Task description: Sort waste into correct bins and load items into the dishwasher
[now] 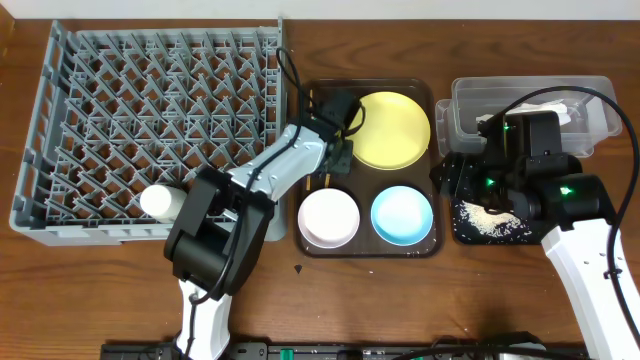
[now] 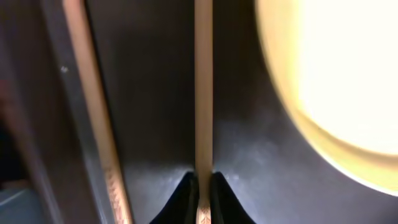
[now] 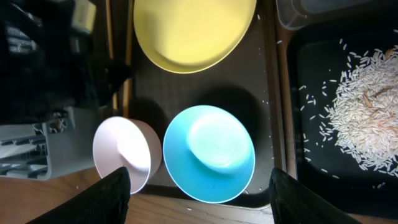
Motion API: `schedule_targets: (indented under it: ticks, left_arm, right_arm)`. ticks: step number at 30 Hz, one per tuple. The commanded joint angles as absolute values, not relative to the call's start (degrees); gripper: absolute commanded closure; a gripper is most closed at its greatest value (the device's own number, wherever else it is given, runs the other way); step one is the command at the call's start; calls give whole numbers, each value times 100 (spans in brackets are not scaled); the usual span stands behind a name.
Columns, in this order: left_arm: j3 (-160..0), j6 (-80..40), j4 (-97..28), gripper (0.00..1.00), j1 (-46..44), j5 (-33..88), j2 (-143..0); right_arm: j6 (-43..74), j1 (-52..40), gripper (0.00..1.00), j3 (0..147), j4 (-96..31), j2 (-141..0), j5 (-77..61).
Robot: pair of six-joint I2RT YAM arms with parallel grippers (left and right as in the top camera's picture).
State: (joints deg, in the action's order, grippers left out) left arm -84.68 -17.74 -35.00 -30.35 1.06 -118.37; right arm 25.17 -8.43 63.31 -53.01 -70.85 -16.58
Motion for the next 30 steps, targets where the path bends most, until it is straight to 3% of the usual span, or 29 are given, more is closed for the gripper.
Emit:
schedule_targets:
  ticks: [1,12,25,30]
  left_arm:
    - [-9059,-1636,-3822,92,-3035,-108,-11316]
    - [-9212,-1811,-5109,92,-2401,-1015,-10027]
    - [-8877,-1267,-5269,91,-1817,-838,-10827]
    - [-9054,-1269,-5354,83,-1824,-829,-10663]
  right_arm:
    - [2458,-794,31,6394,-5334,-7076,-1697]
    - [2458,-794,31,6394,-5349,-7076,-1697]
    - [2460,-794,32,6394,-5323,-7076,-1699]
    - [2460,-794,32,6394,-5339,-7076,-1697]
